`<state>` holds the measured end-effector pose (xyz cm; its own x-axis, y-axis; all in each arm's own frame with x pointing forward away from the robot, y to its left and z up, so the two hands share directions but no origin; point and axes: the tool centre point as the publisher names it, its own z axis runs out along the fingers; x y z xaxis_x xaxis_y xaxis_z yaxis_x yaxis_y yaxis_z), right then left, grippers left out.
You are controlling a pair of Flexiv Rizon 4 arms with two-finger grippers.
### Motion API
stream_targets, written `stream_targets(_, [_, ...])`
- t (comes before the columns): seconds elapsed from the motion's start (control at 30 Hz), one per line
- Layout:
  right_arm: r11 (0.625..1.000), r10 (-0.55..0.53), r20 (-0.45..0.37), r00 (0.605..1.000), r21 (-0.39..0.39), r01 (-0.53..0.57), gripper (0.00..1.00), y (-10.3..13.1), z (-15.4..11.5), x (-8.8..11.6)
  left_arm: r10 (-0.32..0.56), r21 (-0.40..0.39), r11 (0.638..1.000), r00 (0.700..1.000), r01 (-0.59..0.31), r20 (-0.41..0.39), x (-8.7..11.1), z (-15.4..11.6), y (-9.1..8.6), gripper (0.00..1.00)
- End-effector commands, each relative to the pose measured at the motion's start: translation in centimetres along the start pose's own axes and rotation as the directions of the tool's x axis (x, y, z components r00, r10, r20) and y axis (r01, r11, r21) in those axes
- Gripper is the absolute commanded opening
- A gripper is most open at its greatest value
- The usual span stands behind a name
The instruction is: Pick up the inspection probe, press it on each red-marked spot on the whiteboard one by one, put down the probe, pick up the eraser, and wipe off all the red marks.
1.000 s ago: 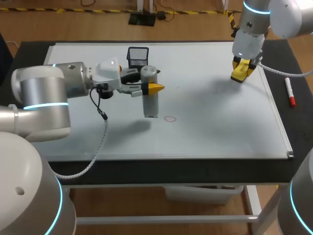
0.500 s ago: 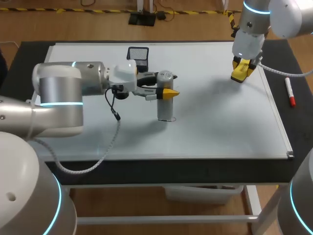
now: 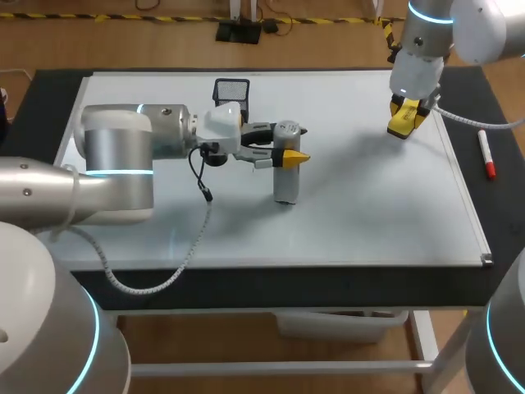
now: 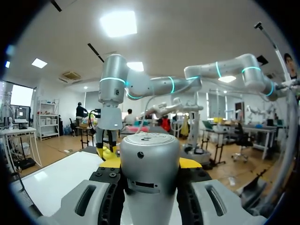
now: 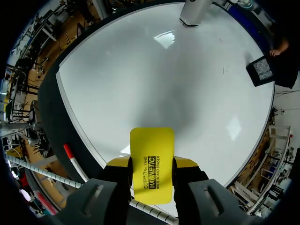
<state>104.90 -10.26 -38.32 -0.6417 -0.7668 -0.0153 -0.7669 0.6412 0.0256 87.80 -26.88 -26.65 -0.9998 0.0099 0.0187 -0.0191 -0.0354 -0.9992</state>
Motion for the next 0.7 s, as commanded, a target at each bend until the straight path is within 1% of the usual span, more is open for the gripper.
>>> stream_targets(0.03, [1.000,-0.002,-0.003,1.000,0.001,0.002,0.00,-0.07,-0.07,-0.01,0.000,0.004,1.000,1.000,0.000,-0.009,-0.50,0.10,0.22,0.00])
stream_targets(0.23, [1.000,-0.002,-0.003,1.000,0.001,0.002,0.00,-0.07,-0.07,-0.01,-0.002,0.008,1.000,1.000,0.002,-0.012,-0.76,-0.01,0.82,0.00])
stream_targets(0.7, [1.000,-0.002,-0.003,1.000,0.001,0.002,0.00,-0.07,-0.07,-0.01,-0.003,0.000,1.000,1.000,0.003,-0.014,-0.69,0.05,1.03,0.00])
